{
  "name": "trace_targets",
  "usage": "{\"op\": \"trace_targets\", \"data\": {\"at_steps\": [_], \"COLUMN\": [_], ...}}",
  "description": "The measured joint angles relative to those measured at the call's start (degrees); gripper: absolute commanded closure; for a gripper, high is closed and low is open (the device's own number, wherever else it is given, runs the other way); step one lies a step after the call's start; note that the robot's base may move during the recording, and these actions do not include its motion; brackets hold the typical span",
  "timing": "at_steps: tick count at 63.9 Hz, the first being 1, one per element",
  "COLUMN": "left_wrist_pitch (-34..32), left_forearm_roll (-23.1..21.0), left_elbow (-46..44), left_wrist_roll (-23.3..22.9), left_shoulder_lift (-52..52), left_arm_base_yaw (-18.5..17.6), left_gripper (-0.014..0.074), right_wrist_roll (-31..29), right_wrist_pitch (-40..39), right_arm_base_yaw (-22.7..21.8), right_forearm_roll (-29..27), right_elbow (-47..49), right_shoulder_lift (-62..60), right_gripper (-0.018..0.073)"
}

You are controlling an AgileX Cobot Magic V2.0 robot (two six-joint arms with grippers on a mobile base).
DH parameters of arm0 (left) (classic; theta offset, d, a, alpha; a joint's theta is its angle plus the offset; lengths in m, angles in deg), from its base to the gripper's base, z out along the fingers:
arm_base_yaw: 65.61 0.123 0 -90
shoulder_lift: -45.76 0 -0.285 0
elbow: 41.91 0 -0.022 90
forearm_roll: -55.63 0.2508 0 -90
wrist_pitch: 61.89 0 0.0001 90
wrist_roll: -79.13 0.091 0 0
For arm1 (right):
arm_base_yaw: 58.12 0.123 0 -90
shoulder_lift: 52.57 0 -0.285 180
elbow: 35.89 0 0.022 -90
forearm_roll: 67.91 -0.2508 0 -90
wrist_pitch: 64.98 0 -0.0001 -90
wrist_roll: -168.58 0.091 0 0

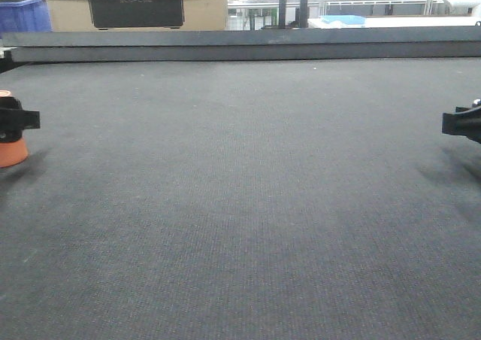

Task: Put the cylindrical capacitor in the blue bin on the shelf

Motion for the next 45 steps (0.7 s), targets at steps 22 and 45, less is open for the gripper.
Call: {"op": "trace_targets", "data": {"at_steps": [22, 45], "left_wrist_pitch": [-0.80, 6.91], "left_forearm_roll": [-0.92, 0.69], "left_elbow": [-2.53, -3.08], "left_wrist_roll": [-2.89, -6.19], "left_shoulder_lift": [2.94, -6.68], "left_arm_base_yaw": [0.00, 0.00], "left_gripper": [0.0533, 0.0708], "right_wrist_roll": [0.00, 0.00], "right_wrist_pitch": [0.10, 7.12], "right_arm_base_yaw": [0.00, 0.00], "right_forearm_roll": [0.00, 0.00], "right_elbow": [0.00, 0.00], "right_shoulder_lift": [0.00, -5.64], "right_gripper": [0.0721, 0.0721]}}
